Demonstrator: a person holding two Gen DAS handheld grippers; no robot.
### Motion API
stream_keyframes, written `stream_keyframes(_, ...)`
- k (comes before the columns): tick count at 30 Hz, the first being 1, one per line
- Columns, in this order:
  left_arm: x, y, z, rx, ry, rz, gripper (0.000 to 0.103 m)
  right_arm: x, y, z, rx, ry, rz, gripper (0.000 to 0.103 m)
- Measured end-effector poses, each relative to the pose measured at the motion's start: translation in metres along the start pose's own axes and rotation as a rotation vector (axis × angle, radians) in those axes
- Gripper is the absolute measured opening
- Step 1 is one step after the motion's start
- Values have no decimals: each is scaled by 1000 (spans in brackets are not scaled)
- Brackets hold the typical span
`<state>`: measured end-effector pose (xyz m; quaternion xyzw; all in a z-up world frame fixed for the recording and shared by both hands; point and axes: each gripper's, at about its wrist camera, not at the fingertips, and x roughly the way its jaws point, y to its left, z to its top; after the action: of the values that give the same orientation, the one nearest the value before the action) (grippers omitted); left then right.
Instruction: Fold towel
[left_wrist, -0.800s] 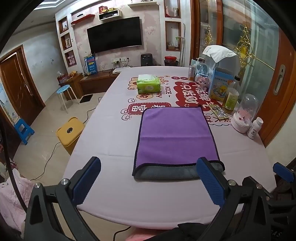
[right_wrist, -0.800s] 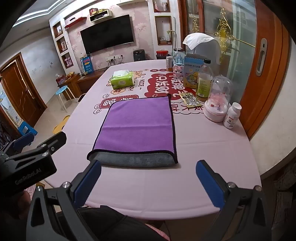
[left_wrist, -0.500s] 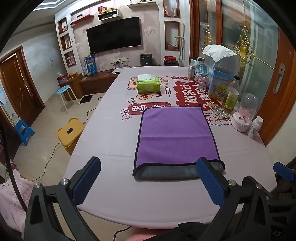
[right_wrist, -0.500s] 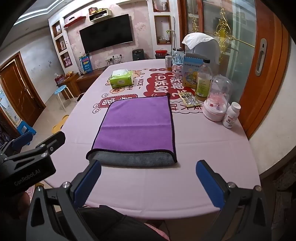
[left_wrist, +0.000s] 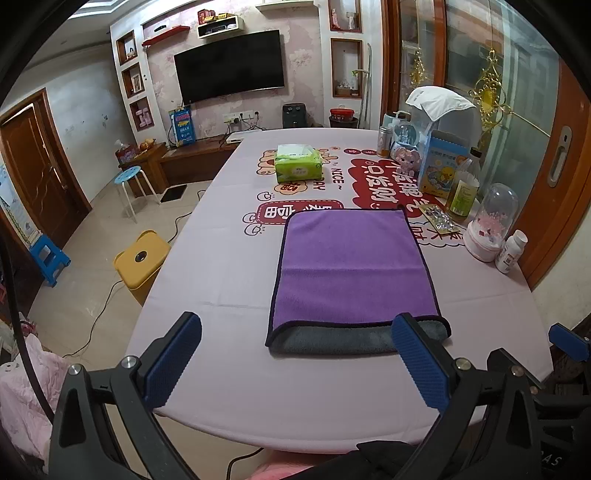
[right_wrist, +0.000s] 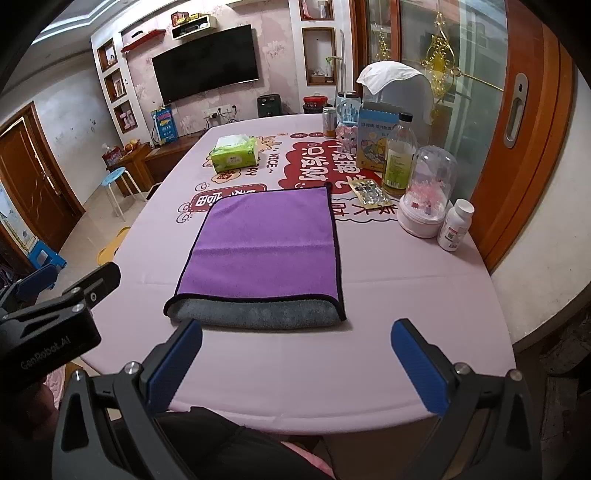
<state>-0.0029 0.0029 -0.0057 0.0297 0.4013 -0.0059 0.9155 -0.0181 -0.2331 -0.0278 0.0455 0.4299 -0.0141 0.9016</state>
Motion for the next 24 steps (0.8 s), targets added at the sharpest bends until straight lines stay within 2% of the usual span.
stream_keyframes(11, -2, 5, -8, -39, 30, 29, 102, 2, 1, -2, -15, 13, 7, 102)
stream_keyframes(24, 0, 12, -10, -76, 42, 9, 102, 1, 5, -3, -47, 15, -5, 101)
